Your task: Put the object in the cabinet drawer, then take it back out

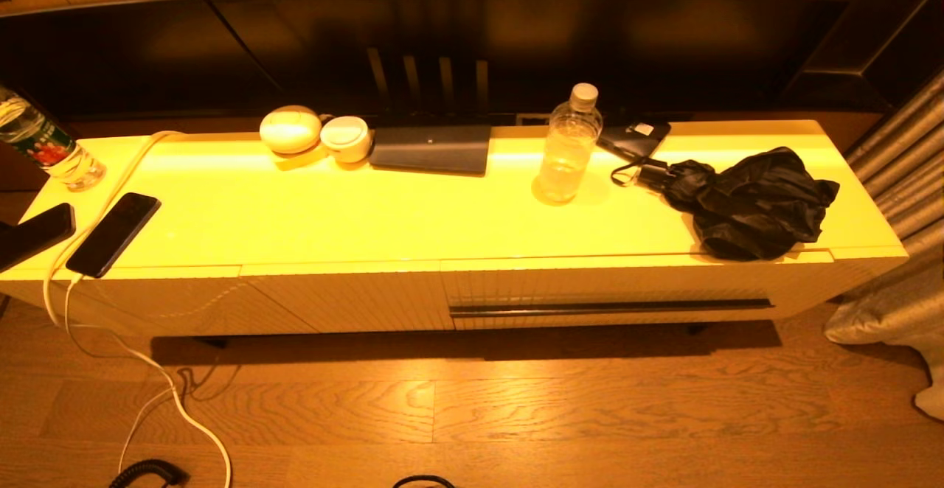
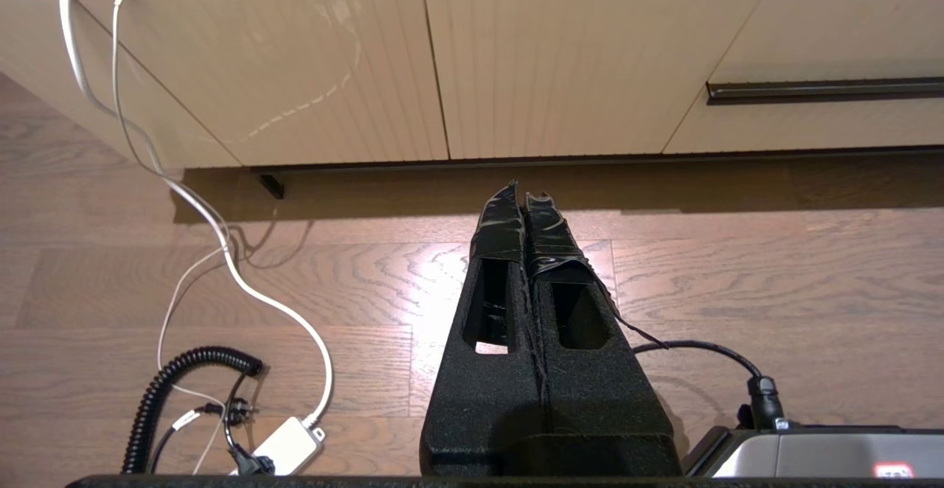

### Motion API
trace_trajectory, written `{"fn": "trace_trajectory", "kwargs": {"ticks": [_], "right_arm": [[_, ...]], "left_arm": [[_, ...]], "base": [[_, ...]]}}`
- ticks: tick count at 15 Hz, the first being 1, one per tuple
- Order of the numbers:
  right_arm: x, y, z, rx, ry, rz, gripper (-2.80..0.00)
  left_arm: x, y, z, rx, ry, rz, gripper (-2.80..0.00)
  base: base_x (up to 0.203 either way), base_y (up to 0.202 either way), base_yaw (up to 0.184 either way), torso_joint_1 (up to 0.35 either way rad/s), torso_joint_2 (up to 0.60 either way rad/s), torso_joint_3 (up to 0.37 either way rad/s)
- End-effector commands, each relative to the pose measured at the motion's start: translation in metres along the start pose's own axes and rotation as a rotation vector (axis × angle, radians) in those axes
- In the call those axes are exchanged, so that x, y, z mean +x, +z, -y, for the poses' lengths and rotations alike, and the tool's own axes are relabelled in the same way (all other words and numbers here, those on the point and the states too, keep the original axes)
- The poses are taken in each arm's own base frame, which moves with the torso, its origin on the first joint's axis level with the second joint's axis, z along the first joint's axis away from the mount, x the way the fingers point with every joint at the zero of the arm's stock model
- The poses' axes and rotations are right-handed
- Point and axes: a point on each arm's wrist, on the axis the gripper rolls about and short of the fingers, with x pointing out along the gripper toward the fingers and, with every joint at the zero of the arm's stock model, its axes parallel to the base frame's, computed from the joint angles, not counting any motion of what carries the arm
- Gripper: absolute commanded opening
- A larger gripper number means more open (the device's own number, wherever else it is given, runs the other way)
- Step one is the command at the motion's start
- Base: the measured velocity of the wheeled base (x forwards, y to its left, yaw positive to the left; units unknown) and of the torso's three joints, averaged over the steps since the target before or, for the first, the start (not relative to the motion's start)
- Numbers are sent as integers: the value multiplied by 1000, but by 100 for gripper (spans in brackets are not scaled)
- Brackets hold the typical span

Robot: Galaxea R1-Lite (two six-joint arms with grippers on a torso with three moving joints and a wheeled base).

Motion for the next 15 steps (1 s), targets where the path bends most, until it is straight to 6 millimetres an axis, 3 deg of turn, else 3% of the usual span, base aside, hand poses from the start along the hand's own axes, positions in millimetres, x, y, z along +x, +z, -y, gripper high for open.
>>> {"fn": "trace_trajectory", "kwargs": {"ticks": [1, 15], "right_arm": [[2, -6, -1, -35, 19, -21, -280], [2, -6, 0, 20, 15, -18, -280]], "left_arm": [[0, 0, 0, 0, 0, -1, -280], [0, 0, 0, 0, 0, -1, -280]], "base": [[0, 0, 0, 0, 0, 0], [0, 0, 0, 0, 0, 0]]}}
